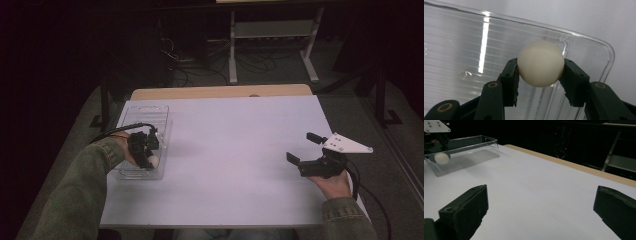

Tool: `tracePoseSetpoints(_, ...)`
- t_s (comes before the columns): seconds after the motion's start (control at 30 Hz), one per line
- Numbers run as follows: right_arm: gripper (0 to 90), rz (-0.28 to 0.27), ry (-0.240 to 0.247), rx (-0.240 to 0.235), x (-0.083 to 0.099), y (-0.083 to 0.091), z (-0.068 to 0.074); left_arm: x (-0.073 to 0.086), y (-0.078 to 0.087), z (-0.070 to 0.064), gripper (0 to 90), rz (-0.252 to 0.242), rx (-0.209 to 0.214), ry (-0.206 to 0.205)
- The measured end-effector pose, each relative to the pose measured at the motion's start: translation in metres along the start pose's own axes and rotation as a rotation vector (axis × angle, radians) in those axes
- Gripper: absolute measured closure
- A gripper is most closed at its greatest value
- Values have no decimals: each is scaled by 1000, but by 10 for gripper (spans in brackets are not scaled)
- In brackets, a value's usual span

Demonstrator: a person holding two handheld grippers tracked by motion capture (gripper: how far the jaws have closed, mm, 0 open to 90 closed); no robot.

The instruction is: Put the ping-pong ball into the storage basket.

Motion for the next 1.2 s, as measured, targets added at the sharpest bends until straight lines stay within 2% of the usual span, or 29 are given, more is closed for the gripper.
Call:
tracePoseSetpoints(0.33, 0, 9, 2, -1, 1, -1, 1, 1, -7, 3, 515, 10, 4, 5)
tracePoseSetpoints(0.73, 0, 3, 6, 0, 0, 0, 1, 1, -7, 4, 494, 0, 14, 37)
tracePoseSetpoints(0.97, 0, 4, 5, 0, 0, 0, 1, 3, -3, 7, 363, -13, -20, 54)
tracePoseSetpoints(1.1, 0, 5, 5, 1, 1, 0, 1, 2, 3, 9, 251, -63, -25, 92)
tracePoseSetpoints(1.2, 0, 4, 7, 1, 0, 0, 1, 2, 4, 10, 209, -62, -35, 100)
Point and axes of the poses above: each handheld gripper's, and its own axes: y roughly backward along the jaws, x roughly out of its underside, z roughly to its left, the point moved 5 cm from there along -y, roughly forward along the jaws
